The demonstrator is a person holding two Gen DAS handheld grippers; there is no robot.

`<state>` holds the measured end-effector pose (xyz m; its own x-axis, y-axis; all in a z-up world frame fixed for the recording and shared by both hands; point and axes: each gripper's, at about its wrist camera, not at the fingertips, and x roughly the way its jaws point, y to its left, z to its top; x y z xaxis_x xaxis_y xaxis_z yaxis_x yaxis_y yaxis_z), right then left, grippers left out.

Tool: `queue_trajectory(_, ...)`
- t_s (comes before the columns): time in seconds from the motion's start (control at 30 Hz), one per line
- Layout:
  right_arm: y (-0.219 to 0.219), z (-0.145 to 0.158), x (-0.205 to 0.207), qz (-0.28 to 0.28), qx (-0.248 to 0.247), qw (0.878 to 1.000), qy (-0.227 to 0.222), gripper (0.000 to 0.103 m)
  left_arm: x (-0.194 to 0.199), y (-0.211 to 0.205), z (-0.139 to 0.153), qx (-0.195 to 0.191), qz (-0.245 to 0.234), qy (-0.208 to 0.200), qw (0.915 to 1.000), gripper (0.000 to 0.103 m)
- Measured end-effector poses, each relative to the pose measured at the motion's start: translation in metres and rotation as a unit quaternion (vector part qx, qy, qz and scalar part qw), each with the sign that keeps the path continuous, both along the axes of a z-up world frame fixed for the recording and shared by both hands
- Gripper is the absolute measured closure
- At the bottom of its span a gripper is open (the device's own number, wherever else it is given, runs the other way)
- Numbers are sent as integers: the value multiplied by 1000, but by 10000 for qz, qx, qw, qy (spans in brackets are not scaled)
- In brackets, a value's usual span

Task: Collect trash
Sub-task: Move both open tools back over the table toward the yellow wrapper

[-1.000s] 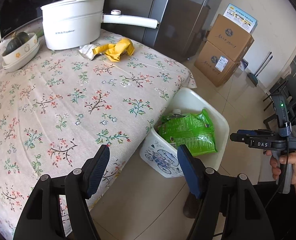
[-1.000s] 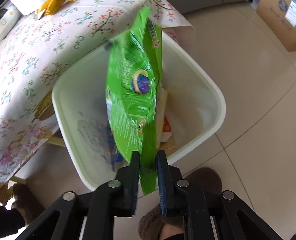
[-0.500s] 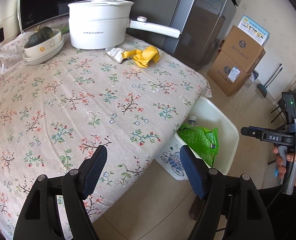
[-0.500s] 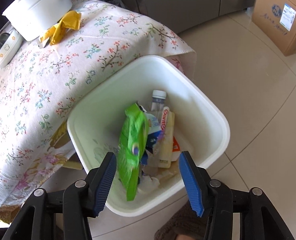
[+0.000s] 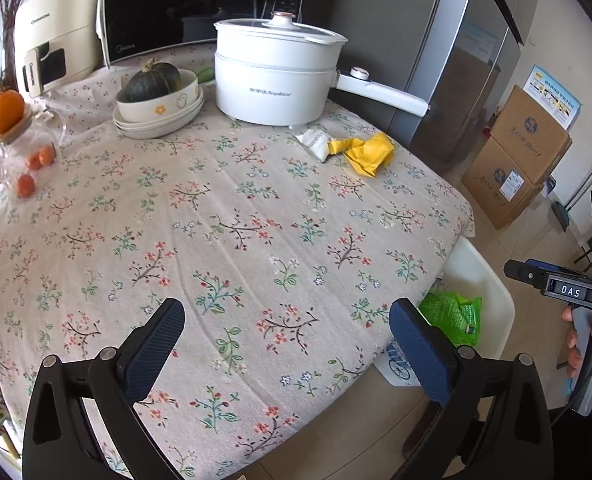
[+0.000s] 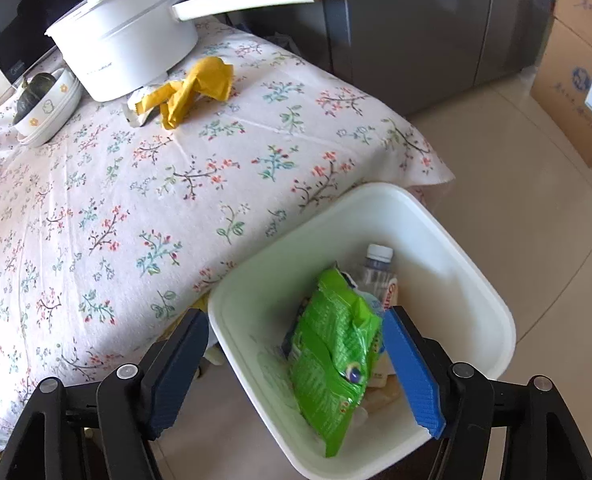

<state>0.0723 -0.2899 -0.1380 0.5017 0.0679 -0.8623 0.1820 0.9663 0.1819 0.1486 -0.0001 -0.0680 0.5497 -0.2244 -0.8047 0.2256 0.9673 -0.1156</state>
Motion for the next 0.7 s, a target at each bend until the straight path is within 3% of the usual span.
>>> queue_trajectory(0.27, 28, 11, 49, 50, 14, 10000, -45, 14, 33, 30, 12, 75, 327, -91, 9994, 0)
queue_trajectory(0.43, 41, 14, 87, -11, 102, 9998, -181, 11, 55, 49, -4, -89, 658, 63, 9978, 0)
queue_trajectory(0.53, 46, 7, 108, -74, 80, 9995, -281, 11, 67, 53, -14, -166, 804, 180, 9965, 0)
queue_trajectory(0.7, 52, -17, 140, -118, 461, 9988, -96, 11, 83, 51, -25, 57, 913, 162, 9957, 0)
